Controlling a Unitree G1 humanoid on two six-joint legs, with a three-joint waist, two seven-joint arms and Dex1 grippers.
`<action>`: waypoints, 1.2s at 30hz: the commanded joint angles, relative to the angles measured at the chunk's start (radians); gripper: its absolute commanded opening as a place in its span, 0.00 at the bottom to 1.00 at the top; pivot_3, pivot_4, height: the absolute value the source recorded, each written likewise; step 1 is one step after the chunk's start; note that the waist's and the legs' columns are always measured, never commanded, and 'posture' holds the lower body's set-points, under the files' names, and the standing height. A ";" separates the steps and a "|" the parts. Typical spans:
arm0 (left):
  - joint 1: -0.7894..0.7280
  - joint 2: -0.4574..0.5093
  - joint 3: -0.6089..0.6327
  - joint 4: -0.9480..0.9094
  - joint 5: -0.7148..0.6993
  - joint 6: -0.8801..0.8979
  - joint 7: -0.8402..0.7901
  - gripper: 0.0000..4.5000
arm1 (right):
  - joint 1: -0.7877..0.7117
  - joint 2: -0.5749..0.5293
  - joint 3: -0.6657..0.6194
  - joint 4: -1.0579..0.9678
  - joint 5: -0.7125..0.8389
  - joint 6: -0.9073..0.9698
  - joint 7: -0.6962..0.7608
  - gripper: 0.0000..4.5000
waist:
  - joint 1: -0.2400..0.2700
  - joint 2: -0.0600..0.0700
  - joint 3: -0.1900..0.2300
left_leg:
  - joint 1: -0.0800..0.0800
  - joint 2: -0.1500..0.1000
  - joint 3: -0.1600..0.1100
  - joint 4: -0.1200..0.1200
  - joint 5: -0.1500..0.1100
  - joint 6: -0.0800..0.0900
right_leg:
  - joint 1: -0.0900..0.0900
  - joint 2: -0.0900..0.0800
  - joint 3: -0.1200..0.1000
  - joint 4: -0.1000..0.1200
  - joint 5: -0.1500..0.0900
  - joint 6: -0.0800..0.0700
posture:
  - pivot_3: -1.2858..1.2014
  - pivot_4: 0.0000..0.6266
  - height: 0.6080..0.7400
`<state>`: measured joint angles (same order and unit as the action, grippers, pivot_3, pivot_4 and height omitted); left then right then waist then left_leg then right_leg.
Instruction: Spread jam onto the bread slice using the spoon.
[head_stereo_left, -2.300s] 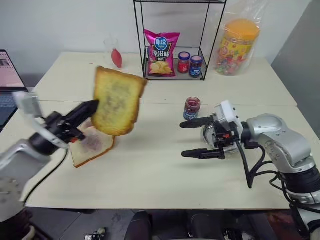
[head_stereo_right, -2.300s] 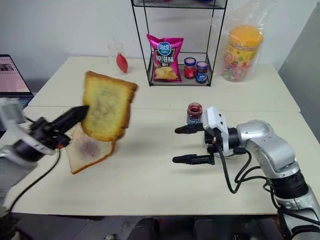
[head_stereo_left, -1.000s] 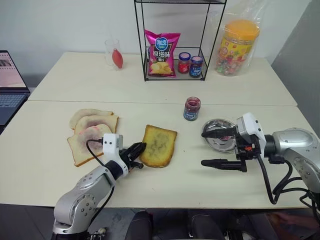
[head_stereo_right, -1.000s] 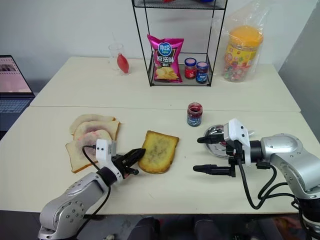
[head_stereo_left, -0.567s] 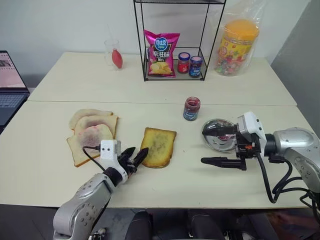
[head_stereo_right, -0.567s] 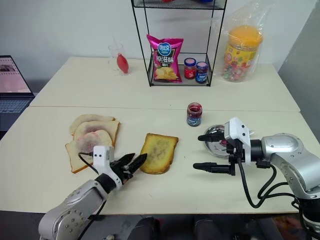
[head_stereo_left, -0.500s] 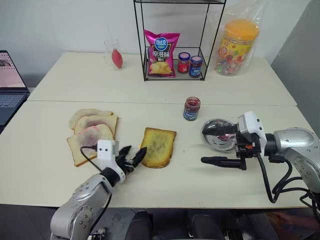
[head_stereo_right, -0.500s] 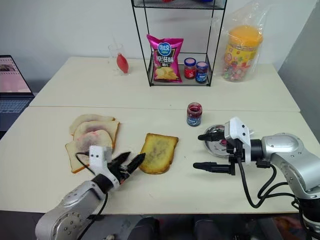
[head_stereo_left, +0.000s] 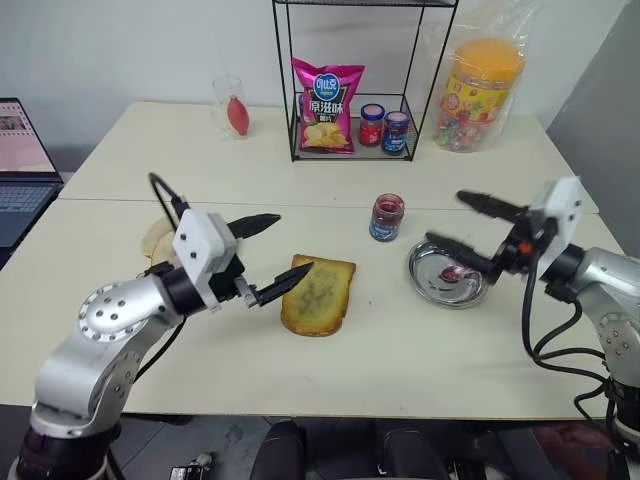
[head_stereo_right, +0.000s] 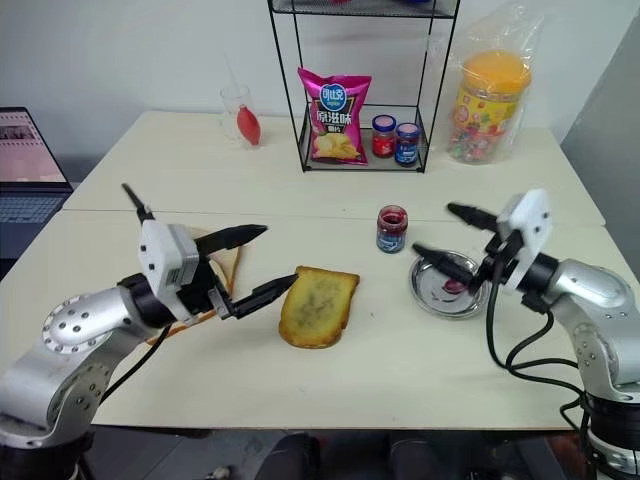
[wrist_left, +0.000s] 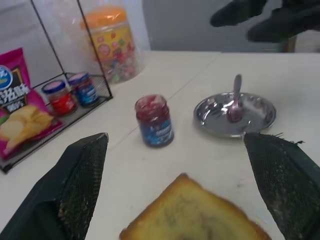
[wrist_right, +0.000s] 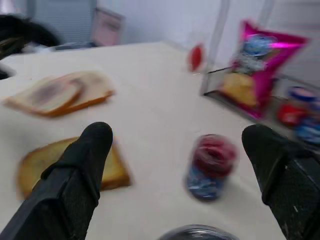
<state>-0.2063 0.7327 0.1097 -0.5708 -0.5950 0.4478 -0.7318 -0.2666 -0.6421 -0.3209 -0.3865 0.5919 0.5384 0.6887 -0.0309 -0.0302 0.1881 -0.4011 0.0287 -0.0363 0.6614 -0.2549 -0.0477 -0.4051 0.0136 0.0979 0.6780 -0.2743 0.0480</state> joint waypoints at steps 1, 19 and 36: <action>-0.062 -0.001 -0.065 0.008 -0.013 0.014 -0.061 0.99 | 0.090 0.052 -0.113 -0.005 0.009 0.013 -0.124 1.00 | -0.001 0.000 0.000 | 0.000 0.000 0.000 0.000 0.000 0.000 | 0.000 0.000 0.000 0.000 0.000 0.000 | 0.52 0.24 1.00; -0.153 -0.103 -0.222 0.103 0.051 0.001 -0.151 0.99 | 0.095 0.272 -0.171 0.257 0.165 0.104 -0.308 1.00 | -0.024 0.004 0.001 | 0.001 0.001 0.001 0.000 0.000 0.000 | 0.000 0.001 0.002 0.002 0.000 0.000 | 0.52 0.24 1.00; -0.174 -0.131 -0.232 0.130 0.086 0.002 -0.166 1.00 | -0.031 0.302 -0.175 0.474 0.207 0.090 -0.268 0.96 | -0.026 0.004 0.001 | 0.001 0.000 0.001 0.000 0.000 0.000 | 0.000 0.001 0.002 0.002 0.000 0.000 | 0.52 0.24 1.00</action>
<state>-0.3621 0.6029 -0.1226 -0.4210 -0.5085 0.4530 -0.8877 -0.2752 -0.3370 -0.4719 0.0906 0.7678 0.6355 0.4013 -0.0567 -0.0261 0.1887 -0.3997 0.0292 -0.0348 0.6613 -0.2547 -0.0473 -0.4052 0.0148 0.1003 0.6797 -0.2739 0.0485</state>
